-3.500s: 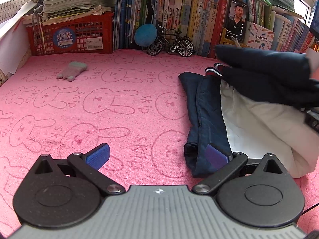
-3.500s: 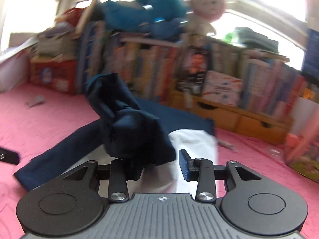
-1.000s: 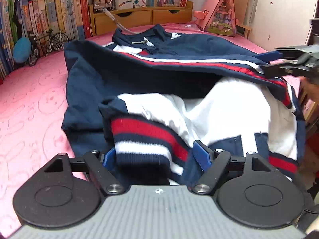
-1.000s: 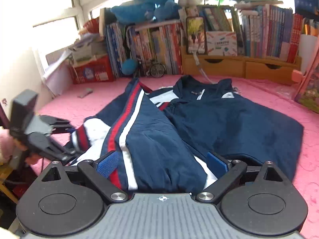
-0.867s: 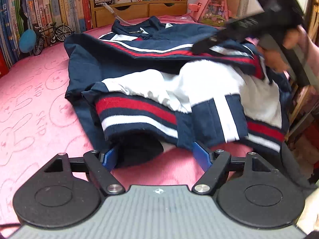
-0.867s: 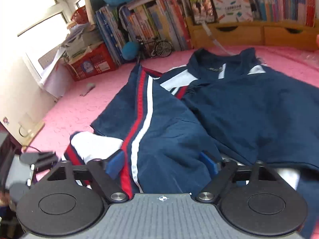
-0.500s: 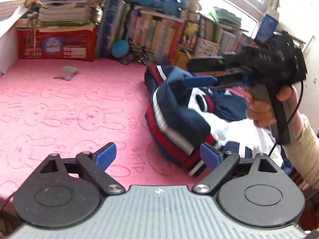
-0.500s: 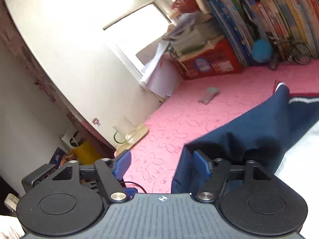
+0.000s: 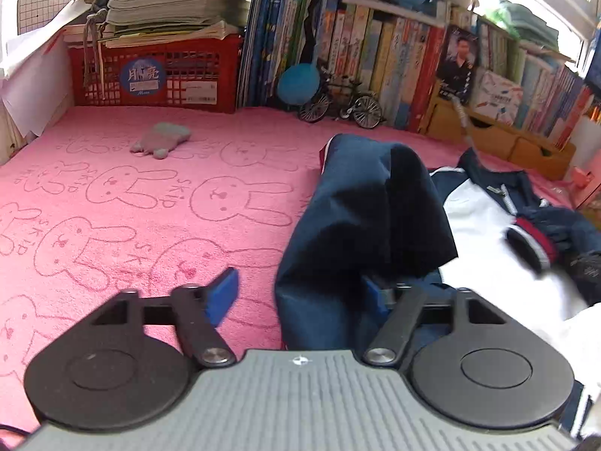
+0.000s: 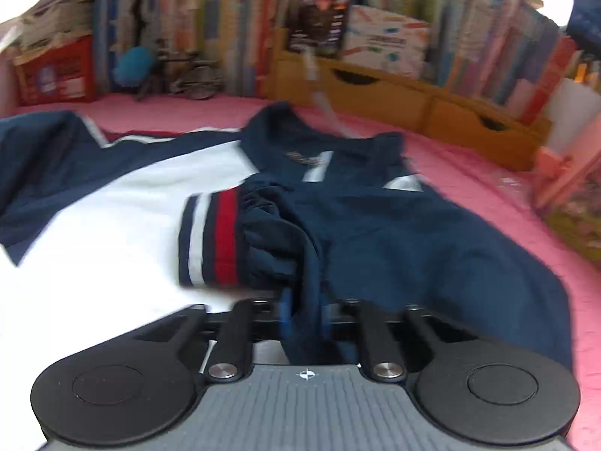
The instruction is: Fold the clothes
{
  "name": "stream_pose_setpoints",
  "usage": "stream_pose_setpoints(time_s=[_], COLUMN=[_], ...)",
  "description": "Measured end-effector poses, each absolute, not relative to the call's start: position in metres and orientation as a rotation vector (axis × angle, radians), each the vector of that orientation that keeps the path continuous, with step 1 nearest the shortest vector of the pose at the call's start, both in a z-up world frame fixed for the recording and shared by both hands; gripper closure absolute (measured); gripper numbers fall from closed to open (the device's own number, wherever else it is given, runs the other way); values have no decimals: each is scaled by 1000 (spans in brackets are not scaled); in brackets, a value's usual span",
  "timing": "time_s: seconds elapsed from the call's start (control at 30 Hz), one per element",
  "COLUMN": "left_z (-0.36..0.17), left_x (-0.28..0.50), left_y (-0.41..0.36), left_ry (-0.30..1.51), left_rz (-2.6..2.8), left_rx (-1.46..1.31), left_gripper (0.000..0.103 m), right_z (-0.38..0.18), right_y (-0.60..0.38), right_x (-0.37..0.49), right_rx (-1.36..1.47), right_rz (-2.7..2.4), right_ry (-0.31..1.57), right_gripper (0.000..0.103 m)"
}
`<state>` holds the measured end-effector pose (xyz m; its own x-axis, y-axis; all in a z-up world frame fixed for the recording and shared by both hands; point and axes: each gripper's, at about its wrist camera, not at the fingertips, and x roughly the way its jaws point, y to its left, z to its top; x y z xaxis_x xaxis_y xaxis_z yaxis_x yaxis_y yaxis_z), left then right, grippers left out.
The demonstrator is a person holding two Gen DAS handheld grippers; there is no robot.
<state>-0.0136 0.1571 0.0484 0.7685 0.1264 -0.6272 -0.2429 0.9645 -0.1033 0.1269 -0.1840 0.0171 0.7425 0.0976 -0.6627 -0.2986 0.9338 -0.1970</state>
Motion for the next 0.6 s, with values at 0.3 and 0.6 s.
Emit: stream_pose_setpoints(time_s=[0.3,0.6], left_z=[57,82], left_x=[10,-21], left_y=[225,211], left_ry=[625,626], left_rz=[625,301], left_rx=[-66,-205], left_gripper=[67,22], right_z=[66,64], right_y=[-418,-471], right_x=[161,61], right_rx=[-172,314], right_rz=[-501,-75], right_ry=[647,670], right_gripper=[78,22])
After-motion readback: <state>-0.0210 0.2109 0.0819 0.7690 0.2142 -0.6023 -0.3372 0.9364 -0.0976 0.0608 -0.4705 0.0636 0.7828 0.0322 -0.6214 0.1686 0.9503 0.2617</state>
